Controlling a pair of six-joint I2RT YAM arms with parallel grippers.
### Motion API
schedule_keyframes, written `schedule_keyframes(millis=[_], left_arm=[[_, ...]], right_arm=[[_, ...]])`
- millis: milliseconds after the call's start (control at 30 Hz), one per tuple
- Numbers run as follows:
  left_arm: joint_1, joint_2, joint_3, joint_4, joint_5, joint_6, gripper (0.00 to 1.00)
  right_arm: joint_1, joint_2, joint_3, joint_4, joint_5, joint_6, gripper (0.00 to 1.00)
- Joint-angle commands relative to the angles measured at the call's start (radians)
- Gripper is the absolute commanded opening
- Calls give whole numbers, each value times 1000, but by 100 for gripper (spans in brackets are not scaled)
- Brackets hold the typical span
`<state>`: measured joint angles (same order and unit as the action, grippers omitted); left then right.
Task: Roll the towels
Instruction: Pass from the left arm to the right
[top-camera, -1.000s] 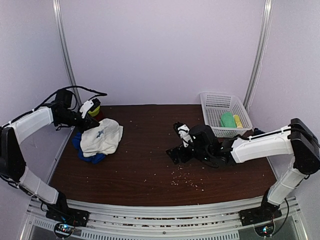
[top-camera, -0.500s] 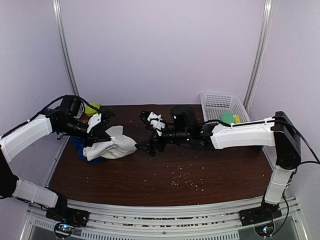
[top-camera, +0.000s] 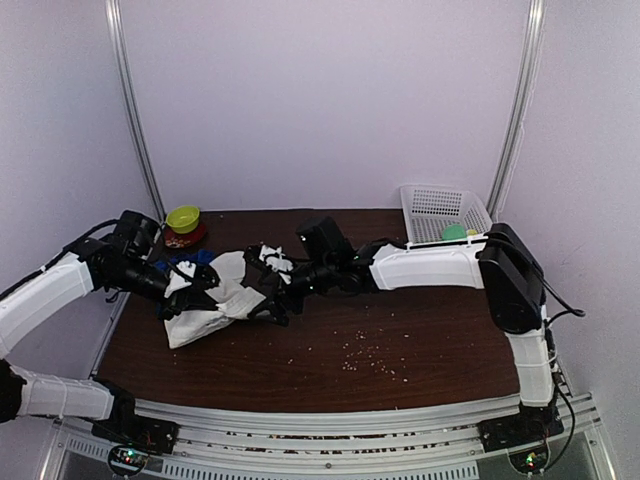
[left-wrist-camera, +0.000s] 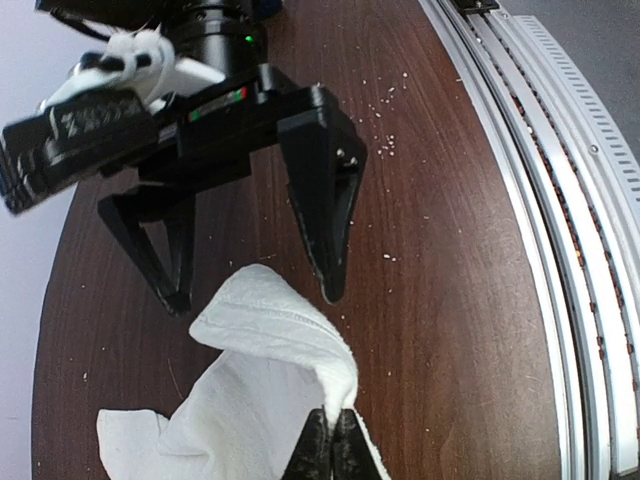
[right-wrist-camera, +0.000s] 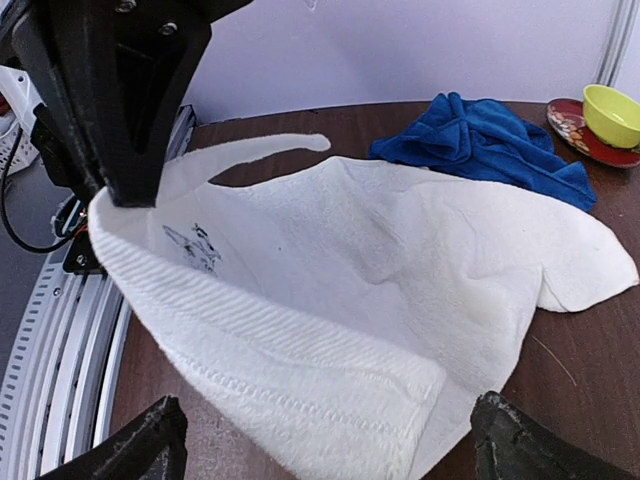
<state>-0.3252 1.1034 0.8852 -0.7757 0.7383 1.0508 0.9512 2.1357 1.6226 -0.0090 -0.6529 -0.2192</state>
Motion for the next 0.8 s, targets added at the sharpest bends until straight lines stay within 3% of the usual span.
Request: schedule_keyframes(millis=[0,367,567,767], left_arm=[[-14,-19,-17,-35,16,88,0],[-20,-20,-53,-22,-31,101,0],[-20,-18,-64,0,-29,88,0],[-25,-16,-78,1,-35,103,0]], right_arm=[[-13,89,120,-130,-167,-15,100],[-56,130,121,-100,-496,83,92],[-57,129,71,29,-516,196,90],[-59,165,91,85,-337,272,95]])
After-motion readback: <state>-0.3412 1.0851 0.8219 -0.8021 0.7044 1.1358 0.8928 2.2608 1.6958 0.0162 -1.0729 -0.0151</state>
